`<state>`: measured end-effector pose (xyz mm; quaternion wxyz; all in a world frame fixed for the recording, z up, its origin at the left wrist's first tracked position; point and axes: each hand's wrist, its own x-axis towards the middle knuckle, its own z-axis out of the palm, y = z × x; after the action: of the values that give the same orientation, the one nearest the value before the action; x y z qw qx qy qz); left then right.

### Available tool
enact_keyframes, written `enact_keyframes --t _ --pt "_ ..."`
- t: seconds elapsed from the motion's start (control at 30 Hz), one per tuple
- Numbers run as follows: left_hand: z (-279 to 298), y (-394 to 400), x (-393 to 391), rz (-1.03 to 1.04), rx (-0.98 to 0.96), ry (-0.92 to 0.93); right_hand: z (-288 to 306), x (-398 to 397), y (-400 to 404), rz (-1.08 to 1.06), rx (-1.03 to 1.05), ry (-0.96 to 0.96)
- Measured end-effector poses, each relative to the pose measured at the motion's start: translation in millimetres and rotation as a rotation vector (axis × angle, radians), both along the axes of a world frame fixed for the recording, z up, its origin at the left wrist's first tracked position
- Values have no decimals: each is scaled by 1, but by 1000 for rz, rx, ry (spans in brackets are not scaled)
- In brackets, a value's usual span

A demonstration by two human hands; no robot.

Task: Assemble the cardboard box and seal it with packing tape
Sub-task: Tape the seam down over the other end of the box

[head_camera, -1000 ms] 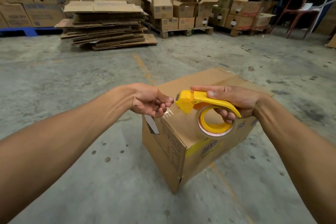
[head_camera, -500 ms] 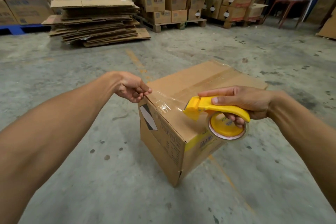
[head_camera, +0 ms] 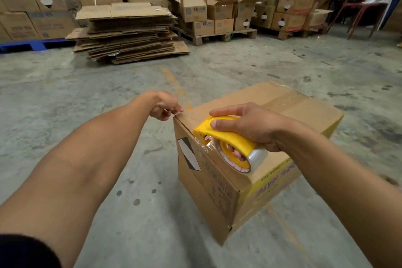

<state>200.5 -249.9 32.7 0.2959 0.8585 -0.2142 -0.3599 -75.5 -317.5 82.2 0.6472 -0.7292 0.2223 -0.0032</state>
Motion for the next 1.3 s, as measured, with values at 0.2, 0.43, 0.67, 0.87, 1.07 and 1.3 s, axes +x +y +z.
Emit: enact_keyframes --t 0.2,0.43,0.67,0.87,1.07,1.3 --pt "-15 -4 17 41 -34 36 -7 17 5 -12 1 15" --pt "-29 -6 27 91 -35 57 -13 30 6 -11 -9 22" --pt "-41 -3 33 163 -73 227 -14 31 2 -4 25 35" --pt "-55 -2 30 266 -180 429 -15 31 3 1 18 25" --pt "-71 4 15 363 -242 207 -16 32 3 -12 24 21" --pt "-63 26 -13 126 -660 -652 -14 31 0 -4 7 34"
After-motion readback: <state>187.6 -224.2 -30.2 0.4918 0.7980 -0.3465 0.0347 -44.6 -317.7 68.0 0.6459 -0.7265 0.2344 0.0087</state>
